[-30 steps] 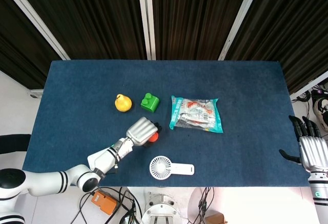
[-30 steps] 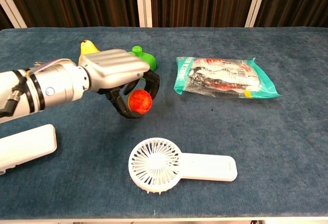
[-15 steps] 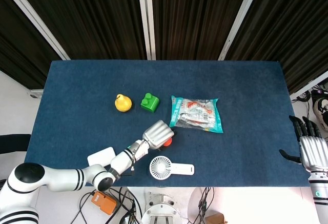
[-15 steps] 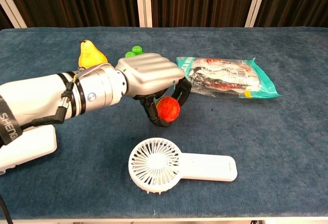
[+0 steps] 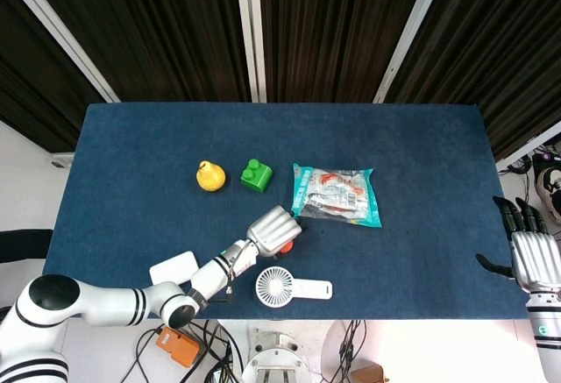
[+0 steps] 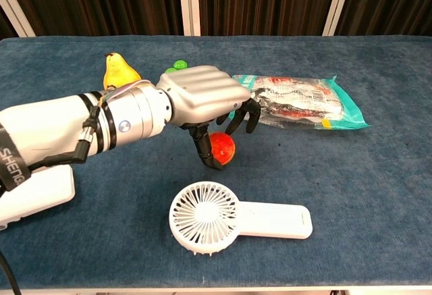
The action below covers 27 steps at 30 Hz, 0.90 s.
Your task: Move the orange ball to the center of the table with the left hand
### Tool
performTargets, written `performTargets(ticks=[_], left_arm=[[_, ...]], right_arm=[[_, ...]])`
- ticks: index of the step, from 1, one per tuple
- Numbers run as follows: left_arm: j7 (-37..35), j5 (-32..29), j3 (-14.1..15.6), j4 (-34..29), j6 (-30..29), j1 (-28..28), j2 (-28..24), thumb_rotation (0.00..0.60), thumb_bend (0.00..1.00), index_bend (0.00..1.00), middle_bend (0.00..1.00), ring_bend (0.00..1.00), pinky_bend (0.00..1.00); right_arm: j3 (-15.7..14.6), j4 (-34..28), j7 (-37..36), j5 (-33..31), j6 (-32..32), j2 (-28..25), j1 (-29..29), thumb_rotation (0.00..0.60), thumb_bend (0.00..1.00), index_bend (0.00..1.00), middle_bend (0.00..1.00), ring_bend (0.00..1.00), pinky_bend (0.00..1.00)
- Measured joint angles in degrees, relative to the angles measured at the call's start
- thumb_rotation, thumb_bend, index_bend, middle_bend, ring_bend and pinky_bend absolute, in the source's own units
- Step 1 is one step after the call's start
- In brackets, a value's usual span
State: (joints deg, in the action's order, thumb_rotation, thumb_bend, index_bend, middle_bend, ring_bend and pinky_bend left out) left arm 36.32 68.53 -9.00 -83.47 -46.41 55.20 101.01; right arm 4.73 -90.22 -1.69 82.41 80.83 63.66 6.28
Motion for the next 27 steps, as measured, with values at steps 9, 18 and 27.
performTargets(ticks=[9,18,27], left_arm=[[0.39,-2.22,0.13,-1.56,-0.18,0.81,-1.20,0.600,0.00,0.19,0.34,0.38,0.55],[-2.99,1.28,-0.56,-12.06,-12.15,-5.24,-12.11,0.600,0.00,0.19,0.34,0.37,0.48],[-12.90,0.97,2.30,-15.92,-27.77,-21.28,-26.28,0.600,0.00,0.18,0.21,0.18,0.19]], right_arm=[[0.09,0.36,-0.59,-0.28,-0.09,-0.01,-0.05,0.600,0.28,0.06,0.16,0.00,0.13],[0.27,0.93,-1.74,-0.17,0.26,-0.30,-0.15,0.600,0.28,0.06,0.16,0.00,0.13],[0.36,2.83,-3.69,-0.30,1.13,-0.47,-0.90,0.600,0.28,0.04,0.16,0.00,0.14]])
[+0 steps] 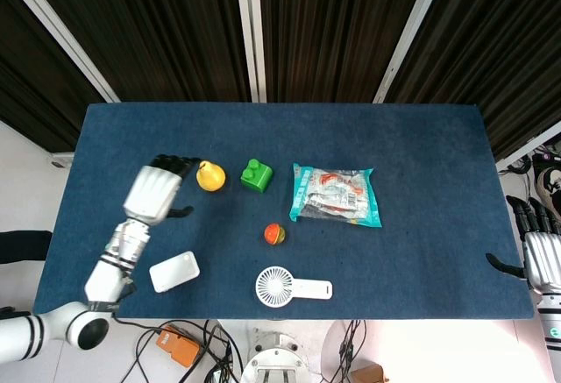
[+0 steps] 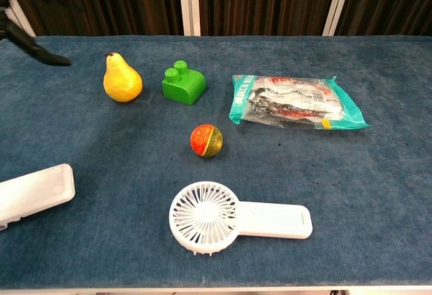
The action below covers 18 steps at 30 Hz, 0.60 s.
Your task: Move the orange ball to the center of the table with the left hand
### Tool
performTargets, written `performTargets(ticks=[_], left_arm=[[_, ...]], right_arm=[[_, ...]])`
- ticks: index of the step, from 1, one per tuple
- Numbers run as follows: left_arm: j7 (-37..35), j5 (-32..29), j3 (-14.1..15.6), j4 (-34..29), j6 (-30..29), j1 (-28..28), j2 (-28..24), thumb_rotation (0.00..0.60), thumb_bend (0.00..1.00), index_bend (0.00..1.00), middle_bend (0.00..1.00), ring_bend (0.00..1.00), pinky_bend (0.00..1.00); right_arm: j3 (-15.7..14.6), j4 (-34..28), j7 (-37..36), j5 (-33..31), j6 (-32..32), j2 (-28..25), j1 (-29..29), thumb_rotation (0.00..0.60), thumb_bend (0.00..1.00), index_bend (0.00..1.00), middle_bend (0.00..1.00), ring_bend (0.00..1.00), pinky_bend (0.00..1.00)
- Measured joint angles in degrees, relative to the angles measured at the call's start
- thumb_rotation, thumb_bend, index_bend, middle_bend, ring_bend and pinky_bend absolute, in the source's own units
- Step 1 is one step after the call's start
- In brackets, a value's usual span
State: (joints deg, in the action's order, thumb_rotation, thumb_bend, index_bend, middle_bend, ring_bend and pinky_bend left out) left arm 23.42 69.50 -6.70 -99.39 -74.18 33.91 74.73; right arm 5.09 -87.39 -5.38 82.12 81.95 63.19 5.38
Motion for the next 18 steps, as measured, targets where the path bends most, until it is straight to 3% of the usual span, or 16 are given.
performTargets(ticks=[4,9,18], left_arm=[[-7.72,-1.11,1.27,2.82,-3.00,-6.18,-3.11,0.600,0.00,0.09,0.06,0.01,0.05],[-14.87,-0.41,3.64,9.18,-6.39,-12.37,-5.07,0.600,0.00,0.07,0.03,0.00,0.04],[-15.66,7.29,7.96,11.89,-14.61,-19.62,-3.88,0.600,0.00,0.07,0.03,0.00,0.04]], right_arm=[[0.12,0.08,-0.12,0.16,-0.30,-0.63,0.25,0.600,0.28,0.02,0.15,0.00,0.14],[0.09,-0.44,-0.99,1.29,-0.30,-0.99,0.60,0.600,0.28,0.00,0.10,0.00,0.10],[-0.44,-1.77,0.33,2.20,-0.50,-0.98,0.88,0.600,0.28,0.00,0.09,0.00,0.09]])
